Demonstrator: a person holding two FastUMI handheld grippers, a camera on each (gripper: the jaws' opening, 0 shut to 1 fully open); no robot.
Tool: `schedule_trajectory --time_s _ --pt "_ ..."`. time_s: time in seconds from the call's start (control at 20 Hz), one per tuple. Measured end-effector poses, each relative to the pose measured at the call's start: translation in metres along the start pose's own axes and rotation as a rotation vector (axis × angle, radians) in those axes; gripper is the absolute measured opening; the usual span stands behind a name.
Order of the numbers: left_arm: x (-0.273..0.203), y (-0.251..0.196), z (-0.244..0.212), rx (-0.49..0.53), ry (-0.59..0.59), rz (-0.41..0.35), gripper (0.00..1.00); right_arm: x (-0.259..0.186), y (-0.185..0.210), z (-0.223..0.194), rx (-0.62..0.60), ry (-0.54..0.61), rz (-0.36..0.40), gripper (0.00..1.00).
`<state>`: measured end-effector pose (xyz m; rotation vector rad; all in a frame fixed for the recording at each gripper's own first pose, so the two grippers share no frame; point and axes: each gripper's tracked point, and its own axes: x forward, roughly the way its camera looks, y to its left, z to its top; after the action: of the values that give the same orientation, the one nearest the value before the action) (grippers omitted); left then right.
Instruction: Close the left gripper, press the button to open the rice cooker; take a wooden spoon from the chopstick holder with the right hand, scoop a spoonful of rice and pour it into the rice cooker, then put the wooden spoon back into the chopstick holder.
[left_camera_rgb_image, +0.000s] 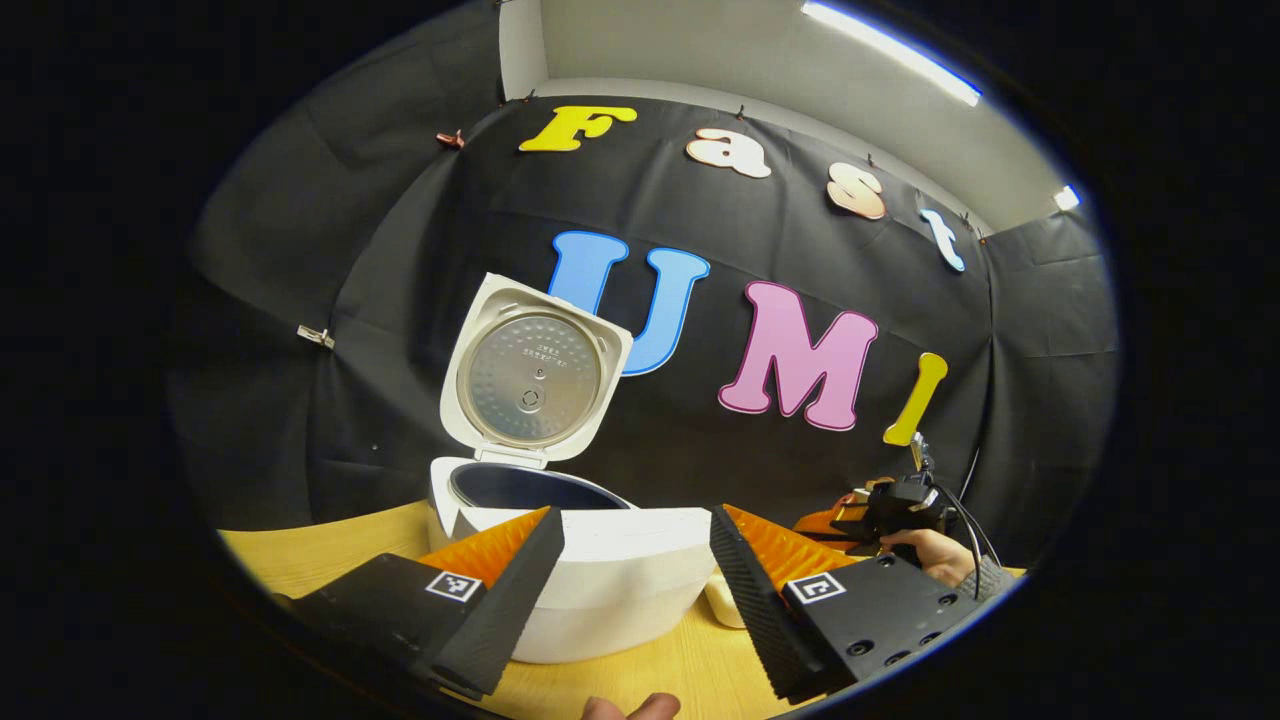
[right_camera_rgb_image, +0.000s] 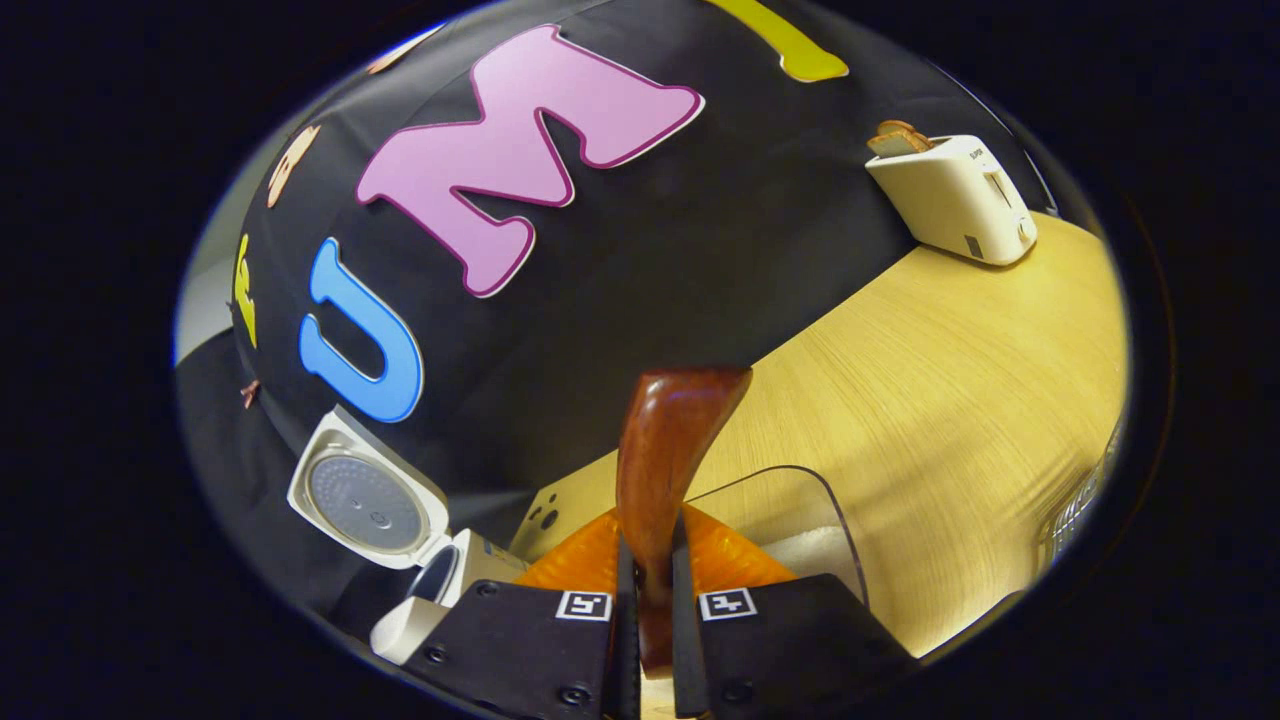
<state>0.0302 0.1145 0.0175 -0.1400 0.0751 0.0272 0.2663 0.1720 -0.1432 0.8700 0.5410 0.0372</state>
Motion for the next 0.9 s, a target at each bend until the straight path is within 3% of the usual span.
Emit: schedule_trajectory --time_s 0.6,0.9 --pt "-0.002 0.001 0.003 0.000 -0.002 0.014 0.95 -0.012 0.031 0.051 0.197 -0.088 0.046 0.17" --pt "-0.005 0.003 0.005 -0.017 -0.005 0.002 0.95 -0.017 0.095 0.079 0.206 -0.108 0.133 0.17"
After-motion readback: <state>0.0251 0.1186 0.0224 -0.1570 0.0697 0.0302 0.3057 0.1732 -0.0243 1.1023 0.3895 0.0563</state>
